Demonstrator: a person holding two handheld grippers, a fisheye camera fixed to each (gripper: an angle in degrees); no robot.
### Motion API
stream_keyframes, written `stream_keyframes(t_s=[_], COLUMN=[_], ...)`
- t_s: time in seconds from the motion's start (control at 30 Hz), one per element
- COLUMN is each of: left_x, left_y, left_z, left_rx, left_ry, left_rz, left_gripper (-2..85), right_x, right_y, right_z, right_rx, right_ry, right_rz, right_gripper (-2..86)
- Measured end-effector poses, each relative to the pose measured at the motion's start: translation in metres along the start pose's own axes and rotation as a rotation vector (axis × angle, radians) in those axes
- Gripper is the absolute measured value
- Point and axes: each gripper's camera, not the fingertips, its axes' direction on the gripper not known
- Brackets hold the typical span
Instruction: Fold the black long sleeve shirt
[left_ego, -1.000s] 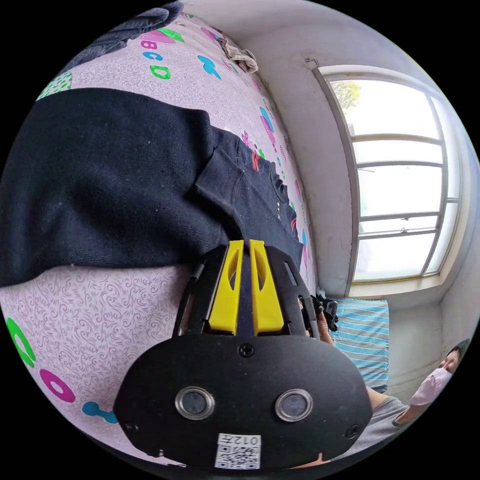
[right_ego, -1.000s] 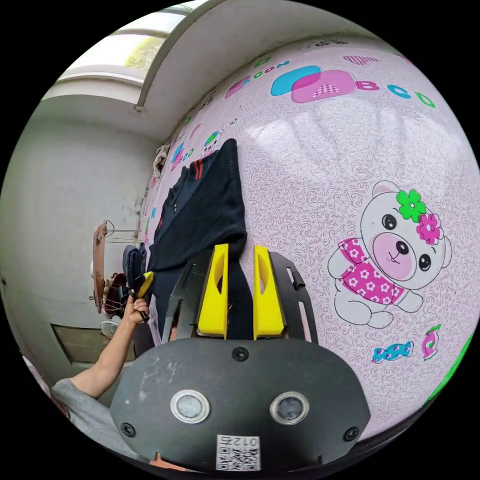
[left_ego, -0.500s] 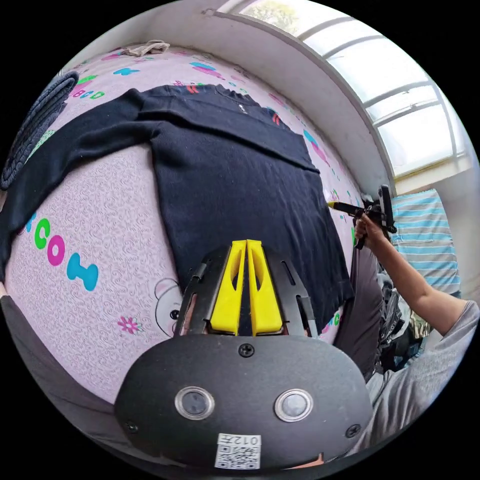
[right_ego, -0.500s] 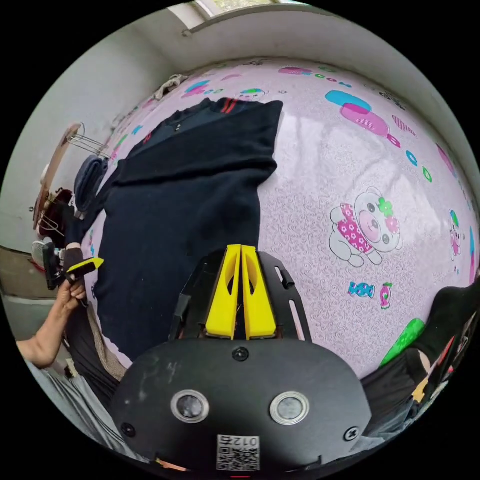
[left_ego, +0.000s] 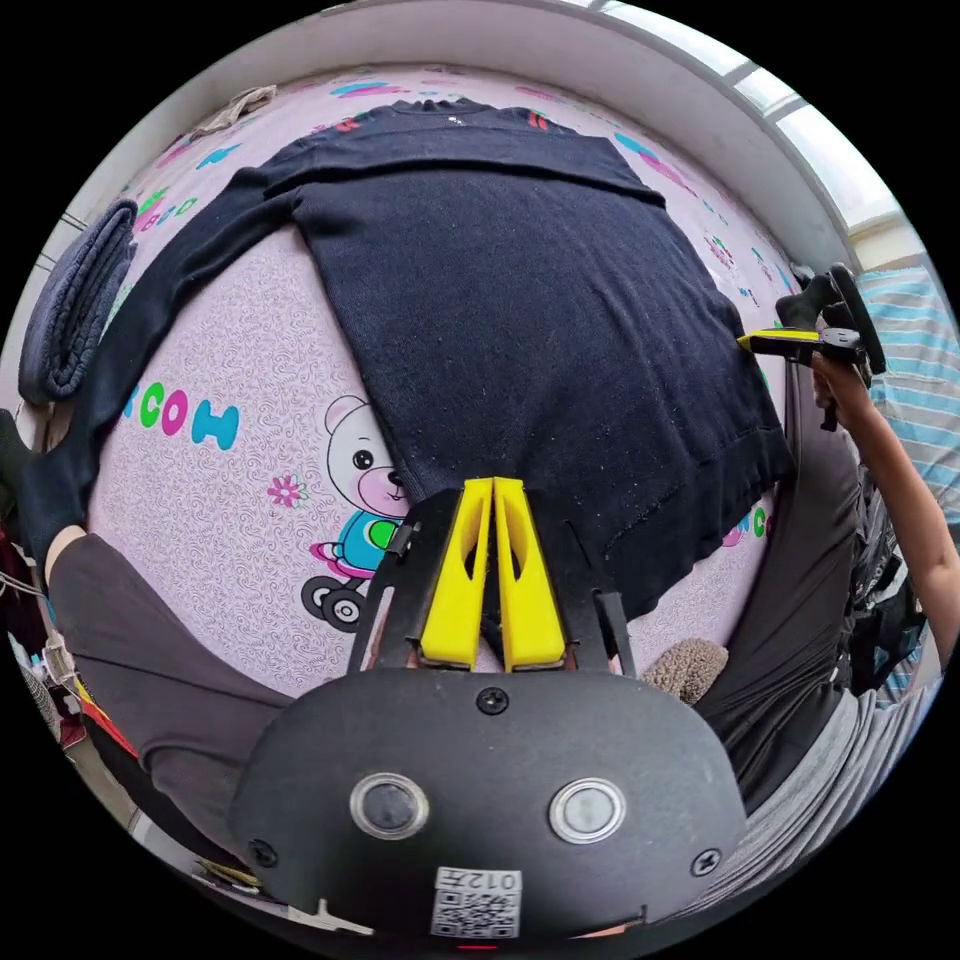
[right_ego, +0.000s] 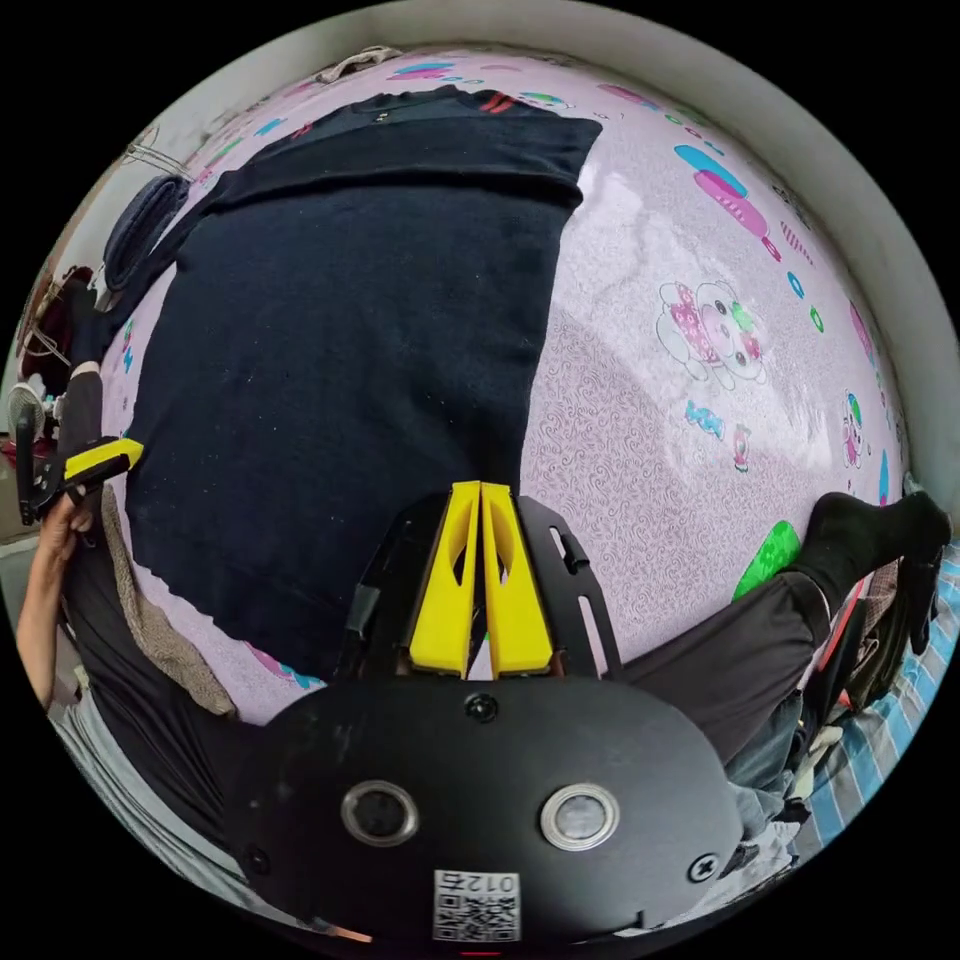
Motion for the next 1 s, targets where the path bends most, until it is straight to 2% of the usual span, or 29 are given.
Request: stream_keyframes(t_s=[0.13, 0.27, 0.33, 0.4, 0.43, 0.63, 0.73, 0.83, 1.0], left_x=[0.018, 0.035, 0.048, 0.054, 0.054, 0.048, 0.047, 0.044, 0.027], left_y=[-0.002, 0.005, 0.01, 0.014, 0.016, 0.023, 0.03, 0.041, 0.05], left_z=[0.006, 0.0, 0.013, 0.024, 0.025, 0.028, 0.024, 0.021, 0.017], left_rx=[-0.051, -0.048, -0.13, -0.164, -0.178, -0.235, -0.227, -0.18, -0.185], left_ry=[-0.076, -0.079, -0.094, -0.095, -0.107, -0.045, -0.064, -0.082, -0.024], left_rz=[0.054, 0.12, 0.188, 0.226, 0.23, 0.238, 0.233, 0.203, 0.186], left_gripper=[0.7, 0.7, 0.7, 0.7, 0.7, 0.6, 0.6, 0.7, 0.7], right_x=[-0.005, -0.053, -0.074, -0.091, -0.093, -0.106, -0.151, -0.206, -0.271], right_y=[0.022, 0.061, 0.077, 0.103, 0.108, 0.149, 0.17, 0.194, 0.238], right_z=[0.012, 0.014, 0.038, 0.091, 0.088, 0.154, 0.17, 0.187, 0.285], right_rx=[-0.072, -0.104, -0.182, -0.341, -0.263, -0.397, -0.336, -0.234, -0.303], right_ry=[-0.018, -0.057, -0.048, 0.033, 0.02, 0.015, 0.082, -0.005, 0.034], right_rz=[0.04, -0.088, -0.151, -0.215, -0.226, -0.222, -0.289, -0.355, -0.469], right_gripper=[-0.8, -0.7, -0.8, -0.8, -0.8, -0.7, -0.8, -0.8, -0.8])
